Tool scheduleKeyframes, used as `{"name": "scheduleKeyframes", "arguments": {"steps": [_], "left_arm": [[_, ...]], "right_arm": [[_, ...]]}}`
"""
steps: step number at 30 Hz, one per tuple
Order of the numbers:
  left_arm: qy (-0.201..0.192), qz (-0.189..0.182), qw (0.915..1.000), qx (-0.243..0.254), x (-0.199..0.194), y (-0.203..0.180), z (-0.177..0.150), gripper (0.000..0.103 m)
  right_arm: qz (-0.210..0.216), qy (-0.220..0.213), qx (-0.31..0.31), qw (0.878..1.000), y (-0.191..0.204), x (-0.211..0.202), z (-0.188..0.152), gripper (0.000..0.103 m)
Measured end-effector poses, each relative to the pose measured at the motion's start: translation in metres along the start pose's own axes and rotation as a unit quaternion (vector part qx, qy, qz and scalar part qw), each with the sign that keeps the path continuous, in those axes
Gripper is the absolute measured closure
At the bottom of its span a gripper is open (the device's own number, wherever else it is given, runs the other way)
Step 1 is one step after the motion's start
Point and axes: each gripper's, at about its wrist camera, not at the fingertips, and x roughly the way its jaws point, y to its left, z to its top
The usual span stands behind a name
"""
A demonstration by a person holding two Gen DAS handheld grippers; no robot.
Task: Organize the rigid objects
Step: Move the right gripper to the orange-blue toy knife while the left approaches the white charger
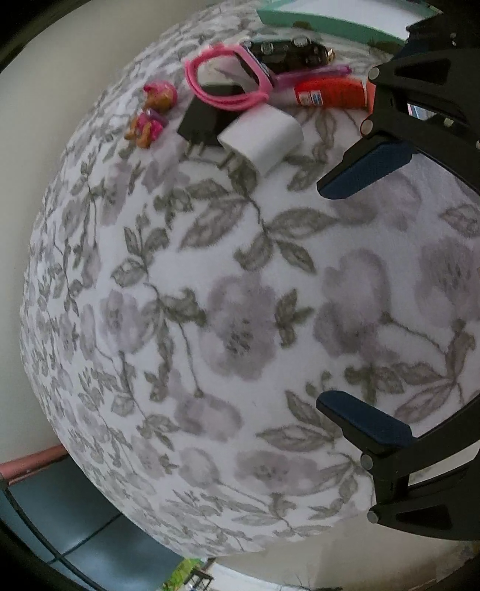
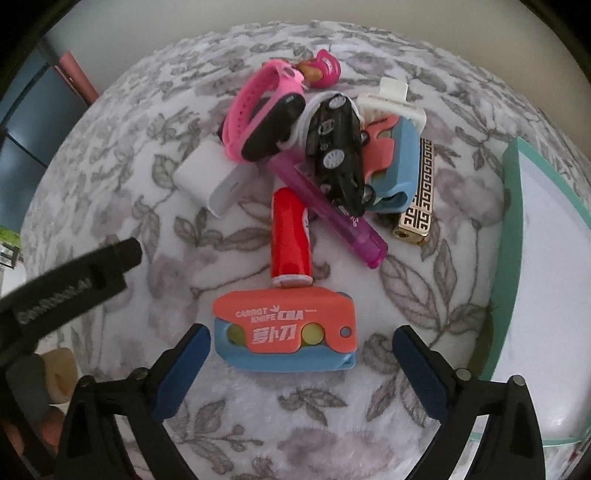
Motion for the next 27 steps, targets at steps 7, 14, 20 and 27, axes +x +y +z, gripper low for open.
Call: {"name": "scheduleKeyframes", "arguments": {"steps": [7, 14, 20, 27], "left_arm": [[-0.007, -0.027, 0.9986, 0.044, 0.003, -0.019, 0.011, 0.000], [-0.003, -0.067, 0.9941, 0.085, 0.012, -0.040, 0.017, 0.000], [-0.023, -0.073, 0.9886, 0.130, 0.014, -0.063, 0.025, 0.000], [-0.036, -0.084, 0.9800, 0.177, 0.021, -0.083, 0.031, 0.000]], "right_arm": [[-0.003, -0.009, 0.011, 1.000, -0.003, 0.000, 0.003, 0.015], [0.011, -0.010, 0.030, 0.999, -0.016, -0.002, 0.010, 0.025], [0.025, -0.008, 0.044, 0.999, -0.034, -0.001, 0.012, 0.029], [0.039, -0.004, 0.062, 0.997, -0.055, -0.006, 0.017, 0.029]]}}
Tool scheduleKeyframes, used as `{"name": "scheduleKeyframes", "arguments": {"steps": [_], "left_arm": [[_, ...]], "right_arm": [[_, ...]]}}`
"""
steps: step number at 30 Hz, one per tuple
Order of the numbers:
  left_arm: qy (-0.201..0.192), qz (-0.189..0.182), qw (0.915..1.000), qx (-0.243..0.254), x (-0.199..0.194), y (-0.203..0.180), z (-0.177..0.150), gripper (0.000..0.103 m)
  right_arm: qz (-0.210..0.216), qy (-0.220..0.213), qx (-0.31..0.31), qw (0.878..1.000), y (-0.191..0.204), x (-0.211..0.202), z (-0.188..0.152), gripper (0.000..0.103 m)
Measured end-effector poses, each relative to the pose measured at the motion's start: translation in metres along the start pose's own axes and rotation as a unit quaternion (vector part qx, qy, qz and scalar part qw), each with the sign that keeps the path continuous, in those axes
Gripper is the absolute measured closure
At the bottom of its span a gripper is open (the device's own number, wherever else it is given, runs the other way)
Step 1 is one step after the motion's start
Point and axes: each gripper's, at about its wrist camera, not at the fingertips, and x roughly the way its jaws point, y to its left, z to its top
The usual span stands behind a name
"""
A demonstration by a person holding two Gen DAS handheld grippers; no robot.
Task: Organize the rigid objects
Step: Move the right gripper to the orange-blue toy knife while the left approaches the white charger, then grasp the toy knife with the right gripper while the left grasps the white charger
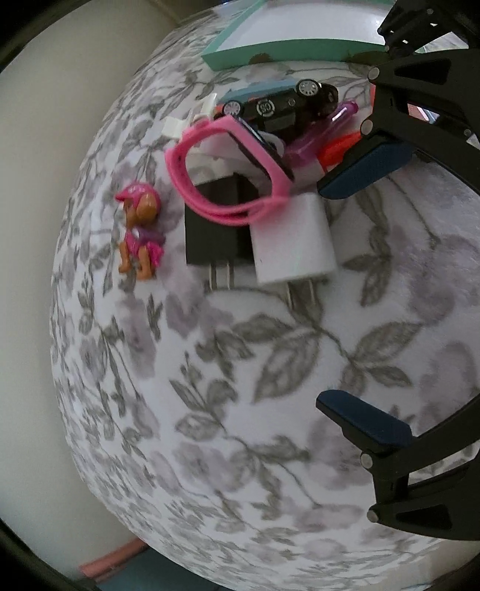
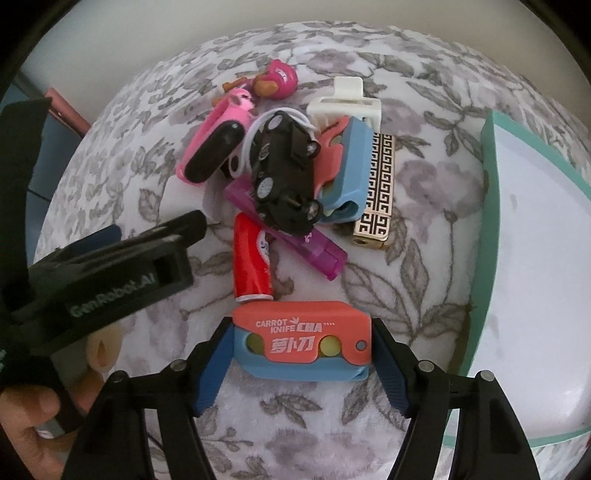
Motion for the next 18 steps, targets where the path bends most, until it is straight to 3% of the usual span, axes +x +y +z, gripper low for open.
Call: {"name": "scheduleKeyframes", "arguments": {"steps": [5, 9, 11, 12, 13, 14, 18], "left_arm": [[-0.006, -0.027, 0.9996, -0.008, -0.002, -0.001, 0.003, 0.001], [-0.005, -0.023, 0.9997, -0.006, 0.002, -0.004, 0.011, 0.017], [-0.004, -0.029, 0.9995, -0.012, 0.002, -0.003, 0.013, 0.019], [-0.005, -0.031, 0.9994, -0.013, 0.003, -0.004, 0.014, 0.024], [-0.005, -0.034, 0.9993, -0.013, 0.004, -0.005, 0.015, 0.037], [-0.001, -0.038, 0.9992, -0.012, 0.005, -0.006, 0.015, 0.041], [-0.003, -0.036, 0.9993, -0.004, 0.003, -0.009, 0.010, 0.041]], "right_arm": [[0.000, 0.002, 0.001, 1.000, -0.008, -0.002, 0.004, 0.029], [-0.004, 0.003, 0.002, 1.000, -0.004, -0.004, 0.003, 0.029], [-0.007, 0.003, 0.002, 1.000, 0.000, -0.002, 0.003, 0.029], [-0.009, 0.003, 0.001, 1.000, 0.001, -0.002, 0.003, 0.029], [-0.010, 0.003, 0.001, 1.000, 0.001, -0.001, 0.003, 0.029], [-0.010, 0.002, 0.001, 1.000, 0.001, 0.000, 0.003, 0.029], [-0.009, 0.002, 0.000, 1.000, 0.001, 0.000, 0.002, 0.029]]}}
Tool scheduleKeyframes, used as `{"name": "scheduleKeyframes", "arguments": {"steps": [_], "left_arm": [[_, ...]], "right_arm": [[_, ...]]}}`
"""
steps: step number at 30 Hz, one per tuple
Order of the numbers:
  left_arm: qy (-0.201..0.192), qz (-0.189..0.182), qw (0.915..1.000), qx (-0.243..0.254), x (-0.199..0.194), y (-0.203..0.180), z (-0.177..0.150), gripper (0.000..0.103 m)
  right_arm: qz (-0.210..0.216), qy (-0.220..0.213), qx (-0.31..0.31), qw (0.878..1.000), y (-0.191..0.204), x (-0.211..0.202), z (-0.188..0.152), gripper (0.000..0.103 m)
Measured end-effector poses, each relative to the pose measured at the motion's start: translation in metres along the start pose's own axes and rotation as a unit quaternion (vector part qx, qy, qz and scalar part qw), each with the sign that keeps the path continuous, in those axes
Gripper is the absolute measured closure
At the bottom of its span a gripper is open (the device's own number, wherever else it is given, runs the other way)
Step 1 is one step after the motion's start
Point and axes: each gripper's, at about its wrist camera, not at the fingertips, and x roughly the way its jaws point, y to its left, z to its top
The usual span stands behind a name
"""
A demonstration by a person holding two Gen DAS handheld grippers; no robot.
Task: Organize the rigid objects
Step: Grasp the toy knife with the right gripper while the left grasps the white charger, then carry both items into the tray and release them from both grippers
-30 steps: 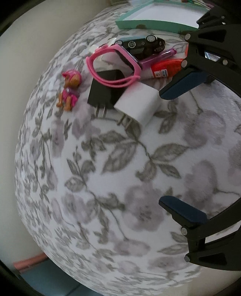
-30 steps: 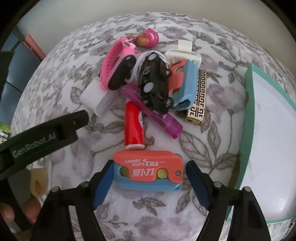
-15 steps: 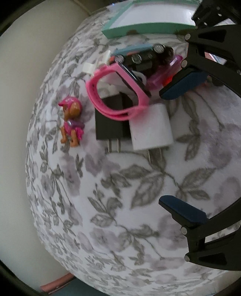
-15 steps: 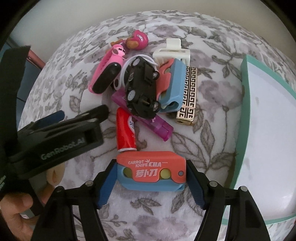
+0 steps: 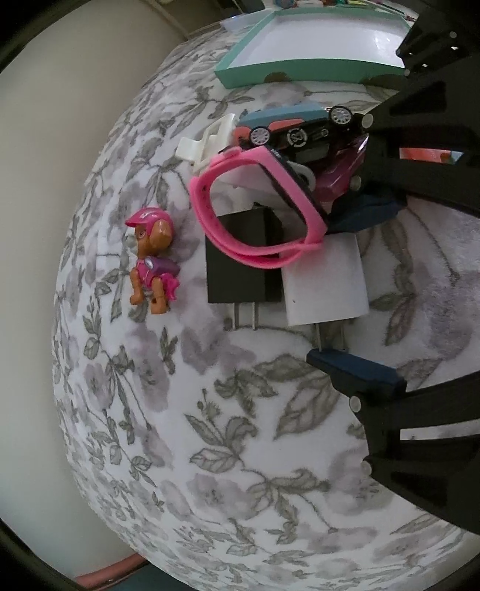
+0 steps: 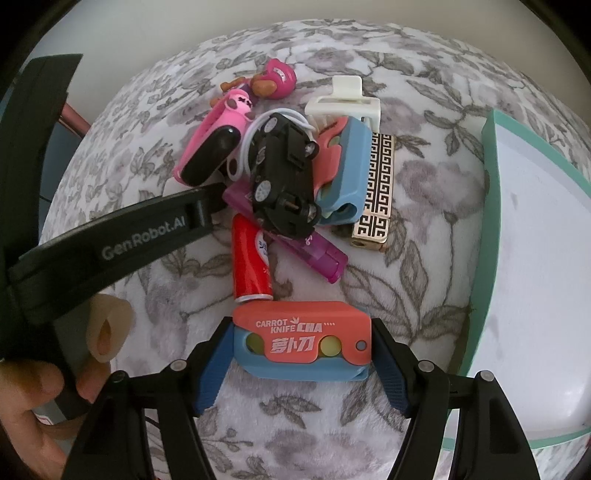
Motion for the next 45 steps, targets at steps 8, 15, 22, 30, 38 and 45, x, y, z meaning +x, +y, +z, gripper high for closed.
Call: {"name": "scheduleKeyframes", "arguments": {"steps": [8, 15, 22, 30, 38, 45], "left_arm": [[0.023, 0.008, 0.9996, -0.010, -0.010, -0.002, -0.012, 0.041], [0.039, 0.016, 0.9981, -0.045, -0.029, 0.008, -0.023, 0.041], [0.032, 0.028, 0.9972, -0.062, -0.062, 0.009, -0.027, 0.041], [0.014, 0.026, 0.9985, -0.046, -0.091, -0.037, -0.011, 0.041], [0.014, 0.004, 0.9998, -0.015, -0.095, -0.099, -0.005, 0.041], [0.023, -0.013, 0.9993, 0.026, -0.080, -0.152, -0.007, 0.041]], "right_arm": [[0.011, -0.004, 0.005, 1.000, -0.002, -0.006, -0.004, 0.029], [0.024, -0.023, 0.007, 0.999, -0.003, -0.025, -0.010, 0.030], [0.005, -0.053, 0.009, 0.999, -0.011, -0.052, -0.014, 0.030], [-0.012, -0.091, 0.054, 0.994, -0.046, -0.086, -0.018, 0.030], [-0.059, -0.102, 0.119, 0.986, -0.105, -0.101, -0.023, 0.030], [-0.108, -0.096, 0.174, 0.974, -0.155, -0.102, -0.032, 0.030]]}}
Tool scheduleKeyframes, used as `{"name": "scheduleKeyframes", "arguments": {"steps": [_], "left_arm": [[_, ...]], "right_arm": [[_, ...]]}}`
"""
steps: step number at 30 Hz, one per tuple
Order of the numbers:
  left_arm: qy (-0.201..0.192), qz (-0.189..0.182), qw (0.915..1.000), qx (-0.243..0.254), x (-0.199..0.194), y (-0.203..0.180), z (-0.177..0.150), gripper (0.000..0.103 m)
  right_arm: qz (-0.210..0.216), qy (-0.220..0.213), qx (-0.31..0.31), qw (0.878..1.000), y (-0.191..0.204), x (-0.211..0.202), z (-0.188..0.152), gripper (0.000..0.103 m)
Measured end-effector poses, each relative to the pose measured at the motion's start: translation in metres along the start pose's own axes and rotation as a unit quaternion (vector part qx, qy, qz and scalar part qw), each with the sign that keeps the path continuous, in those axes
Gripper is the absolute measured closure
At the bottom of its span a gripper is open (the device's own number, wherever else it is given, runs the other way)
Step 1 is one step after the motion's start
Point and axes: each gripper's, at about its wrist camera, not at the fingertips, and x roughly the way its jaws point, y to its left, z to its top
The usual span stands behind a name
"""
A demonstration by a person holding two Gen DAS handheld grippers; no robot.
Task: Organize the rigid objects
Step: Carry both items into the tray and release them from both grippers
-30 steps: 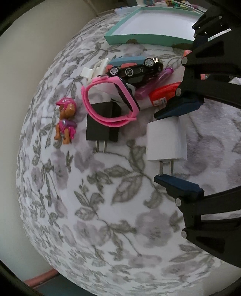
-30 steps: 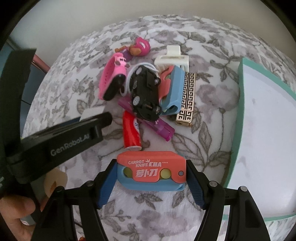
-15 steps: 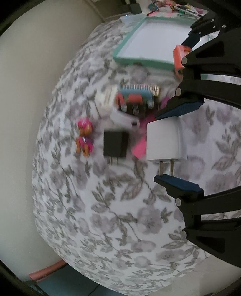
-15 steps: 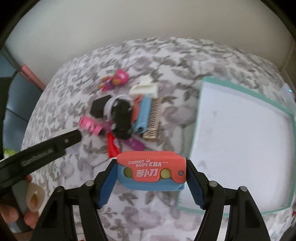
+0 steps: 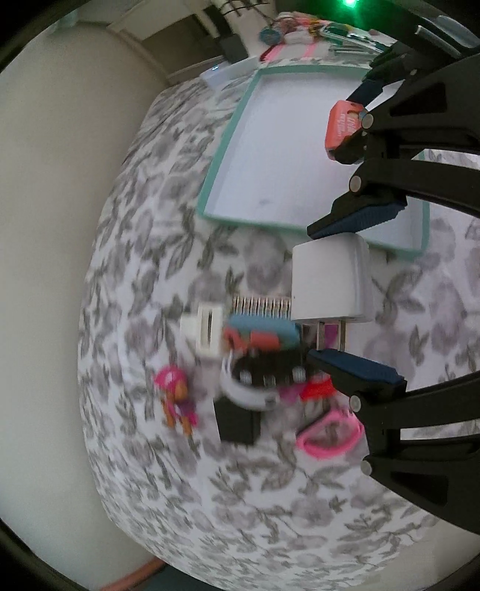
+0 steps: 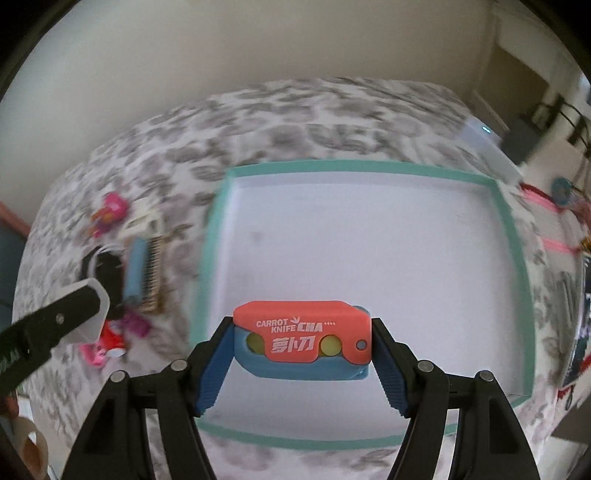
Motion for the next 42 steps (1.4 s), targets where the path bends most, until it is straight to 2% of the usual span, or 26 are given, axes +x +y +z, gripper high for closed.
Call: {"name": "scheduleKeyframes", "arguments": {"steps": [7, 10, 15, 20, 29, 42], "left_arm": [[0.009, -0.018, 0.9989, 0.042, 0.014, -0.047, 0.003, 0.041], [0.012, -0.030, 0.9981, 0.052, 0.021, -0.064, 0.004, 0.041], [0.020, -0.036, 0.9979, 0.051, 0.038, -0.082, 0.006, 0.041], [0.018, -0.051, 0.9970, 0.056, 0.054, -0.098, 0.004, 0.041], [0.034, -0.052, 0.9969, 0.049, 0.080, -0.095, 0.001, 0.041], [0.034, -0.058, 0.9975, 0.024, 0.083, -0.079, 0.001, 0.041]], "right_arm": [[-0.056, -0.003, 0.040, 0.998, -0.032, 0.011, 0.005, 0.030], [-0.068, -0.004, 0.067, 0.995, -0.045, 0.014, 0.005, 0.030], [-0.098, -0.009, 0.100, 0.990, -0.066, 0.017, 0.002, 0.030], [-0.107, -0.002, 0.123, 0.987, -0.081, 0.027, -0.001, 0.030], [-0.113, 0.008, 0.120, 0.986, -0.085, 0.034, -0.003, 0.029], [-0.111, 0.015, 0.118, 0.987, -0.085, 0.037, -0.004, 0.030]]}}
